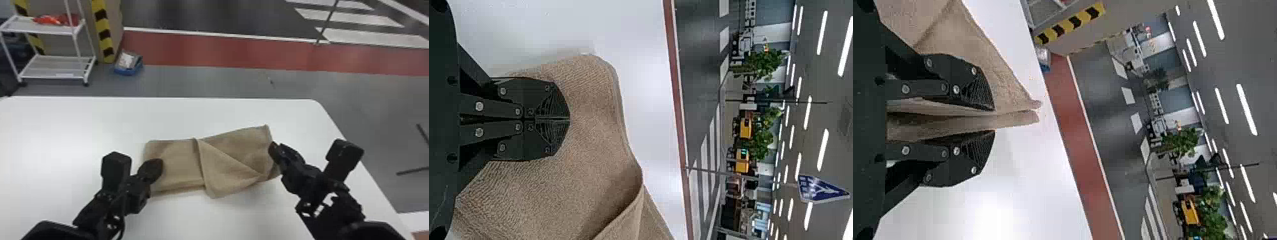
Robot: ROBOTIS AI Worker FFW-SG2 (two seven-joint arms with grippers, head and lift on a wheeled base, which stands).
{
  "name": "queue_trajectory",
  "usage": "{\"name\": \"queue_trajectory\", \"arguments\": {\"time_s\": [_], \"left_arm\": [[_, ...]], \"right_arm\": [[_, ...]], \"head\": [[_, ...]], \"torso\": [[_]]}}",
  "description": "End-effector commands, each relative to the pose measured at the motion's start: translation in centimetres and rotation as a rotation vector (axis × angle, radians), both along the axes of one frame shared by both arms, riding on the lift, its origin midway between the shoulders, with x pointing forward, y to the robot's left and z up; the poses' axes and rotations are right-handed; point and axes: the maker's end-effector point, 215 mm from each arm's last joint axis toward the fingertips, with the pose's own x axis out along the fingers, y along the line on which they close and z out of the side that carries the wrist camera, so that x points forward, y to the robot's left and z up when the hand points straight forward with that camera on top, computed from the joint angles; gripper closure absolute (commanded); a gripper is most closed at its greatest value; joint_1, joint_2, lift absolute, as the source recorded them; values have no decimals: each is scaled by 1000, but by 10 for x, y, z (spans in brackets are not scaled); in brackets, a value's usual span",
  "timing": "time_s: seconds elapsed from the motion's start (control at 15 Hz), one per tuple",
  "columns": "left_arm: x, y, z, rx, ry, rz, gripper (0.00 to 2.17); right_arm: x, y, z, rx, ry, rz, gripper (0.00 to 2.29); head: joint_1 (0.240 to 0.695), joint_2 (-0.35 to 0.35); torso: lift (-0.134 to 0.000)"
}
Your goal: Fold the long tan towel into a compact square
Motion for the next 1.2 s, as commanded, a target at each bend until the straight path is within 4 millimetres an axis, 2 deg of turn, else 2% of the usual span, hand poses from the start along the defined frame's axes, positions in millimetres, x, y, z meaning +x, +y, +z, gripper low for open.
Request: {"name": "queue_trajectory", "arguments": {"time_s": [0.0,0.13,0.2,0.27,0.4,0.53,0.8,1.0,1.07,1.13], "left_arm": [[0,-1,0,1,0,-3,1997],[-1,0,-1,1,1,-1,1997],[-1,0,-1,1,1,-1,1997],[-2,-1,-3,2,6,-2,1997],[-1,-1,-3,1,4,-2,1997],[0,-2,-1,0,0,-4,1997],[0,-1,-2,3,2,-1,1997],[3,0,-1,3,1,0,1997],[4,-1,1,2,-2,-2,1997],[3,-3,-1,3,1,-6,1997]], "right_arm": [[-4,-39,-4,-66,17,-81,66],[-2,-73,7,-123,2,-141,66],[-2,-82,14,-113,-13,-144,66],[-2,-77,28,-89,-48,-109,70],[-10,-48,44,-40,-92,-3,215],[-15,-17,55,-19,-137,119,218],[-31,19,50,-136,-198,321,218],[-46,53,70,-401,-373,510,218],[-51,66,69,-510,-398,571,218],[-58,80,61,-592,-392,652,218]], "head": [[695,-193],[695,-246],[695,-259],[695,-271],[695,-284],[695,-263],[695,-206],[695,-184],[695,-177],[695,-158]], "torso": [[-123],[-123],[-123],[-123],[-123],[-123],[-123],[-123],[-123],[-123]]}}
